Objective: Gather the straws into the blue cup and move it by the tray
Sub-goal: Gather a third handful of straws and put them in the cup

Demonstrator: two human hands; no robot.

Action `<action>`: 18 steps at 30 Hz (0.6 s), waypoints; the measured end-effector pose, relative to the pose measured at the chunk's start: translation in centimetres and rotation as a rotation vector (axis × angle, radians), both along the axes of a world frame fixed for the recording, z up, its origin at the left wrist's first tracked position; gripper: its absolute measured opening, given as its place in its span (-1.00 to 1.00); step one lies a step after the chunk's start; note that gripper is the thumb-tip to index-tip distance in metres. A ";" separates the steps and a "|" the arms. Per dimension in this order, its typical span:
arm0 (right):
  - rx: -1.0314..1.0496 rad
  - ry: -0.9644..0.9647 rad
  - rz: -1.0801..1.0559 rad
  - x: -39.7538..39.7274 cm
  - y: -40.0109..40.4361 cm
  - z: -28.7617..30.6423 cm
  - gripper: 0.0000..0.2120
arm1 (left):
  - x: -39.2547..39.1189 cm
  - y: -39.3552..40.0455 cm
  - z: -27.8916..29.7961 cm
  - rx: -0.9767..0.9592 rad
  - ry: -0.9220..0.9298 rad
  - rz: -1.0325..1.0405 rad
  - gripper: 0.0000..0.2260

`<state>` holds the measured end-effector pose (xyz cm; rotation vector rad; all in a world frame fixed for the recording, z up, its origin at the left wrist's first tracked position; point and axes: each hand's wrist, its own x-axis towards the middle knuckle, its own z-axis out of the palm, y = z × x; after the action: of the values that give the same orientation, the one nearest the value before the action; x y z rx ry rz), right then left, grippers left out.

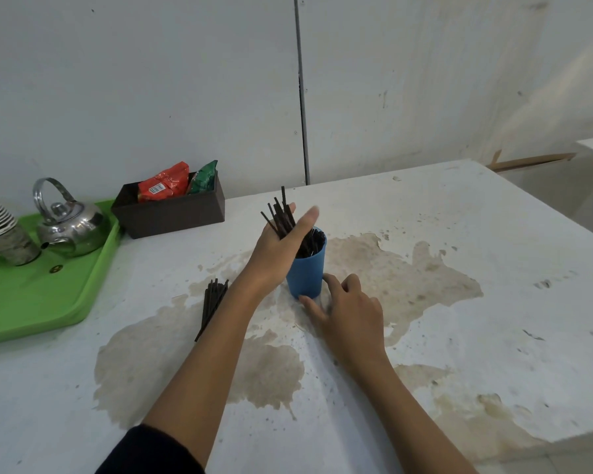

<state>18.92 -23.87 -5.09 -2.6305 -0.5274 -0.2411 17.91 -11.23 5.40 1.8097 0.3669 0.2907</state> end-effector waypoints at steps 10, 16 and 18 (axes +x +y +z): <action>0.016 -0.016 0.006 -0.1 -0.1 -0.2 -0.41 | -0.4 0.3 0.5 -0.168 0.004 0.105 -0.55; 0.037 -0.003 0.016 -0.2 -0.2 -0.1 -0.40 | -1.0 0.5 0.8 -0.166 -0.062 0.107 -0.46; 0.047 0.000 0.019 -0.2 -0.2 -0.2 -0.40 | -1.2 0.6 1.0 -0.192 -0.112 0.126 -0.45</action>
<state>18.73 -24.07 -5.28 -2.5793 -0.5398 -0.2441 16.74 -10.67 6.38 1.5783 0.4164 0.4282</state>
